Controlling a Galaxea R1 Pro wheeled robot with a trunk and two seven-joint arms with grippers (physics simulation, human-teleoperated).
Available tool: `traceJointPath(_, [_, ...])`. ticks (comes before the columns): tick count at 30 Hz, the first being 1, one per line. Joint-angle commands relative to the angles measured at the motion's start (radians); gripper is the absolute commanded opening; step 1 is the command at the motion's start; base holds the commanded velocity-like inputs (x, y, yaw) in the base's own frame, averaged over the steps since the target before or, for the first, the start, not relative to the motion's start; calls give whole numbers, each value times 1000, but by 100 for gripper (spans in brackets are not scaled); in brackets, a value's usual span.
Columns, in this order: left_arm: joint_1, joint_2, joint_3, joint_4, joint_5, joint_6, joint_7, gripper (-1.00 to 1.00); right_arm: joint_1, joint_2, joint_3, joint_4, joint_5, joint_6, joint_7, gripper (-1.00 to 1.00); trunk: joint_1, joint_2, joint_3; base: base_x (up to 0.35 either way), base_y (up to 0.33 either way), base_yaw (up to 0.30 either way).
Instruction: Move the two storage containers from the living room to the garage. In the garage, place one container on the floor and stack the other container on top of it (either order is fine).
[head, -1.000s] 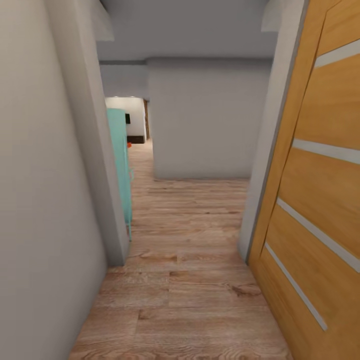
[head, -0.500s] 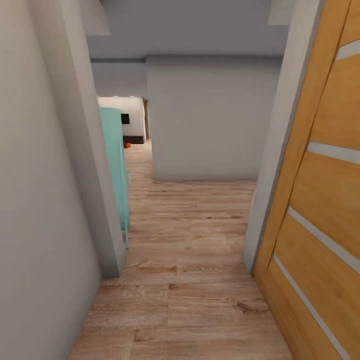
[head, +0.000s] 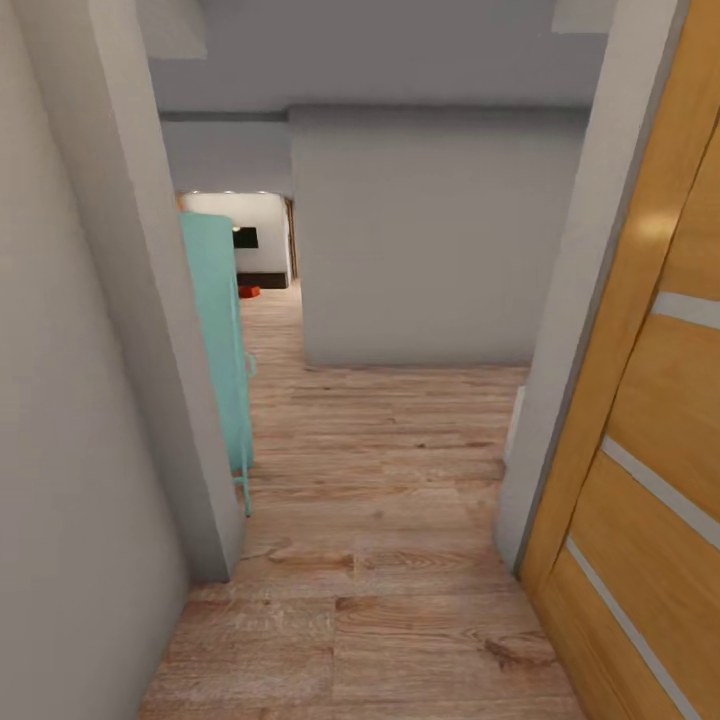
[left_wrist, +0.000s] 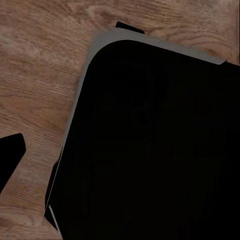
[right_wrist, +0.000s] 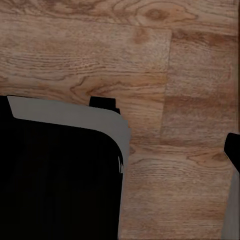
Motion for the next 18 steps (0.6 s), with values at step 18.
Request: traceJointPath(18, [-1, -7, 0, -2, -4, -7, 2, 100, -1, -2, 14, 2, 2, -7, 0, 100, 1, 0, -1, 333, 0, 0])
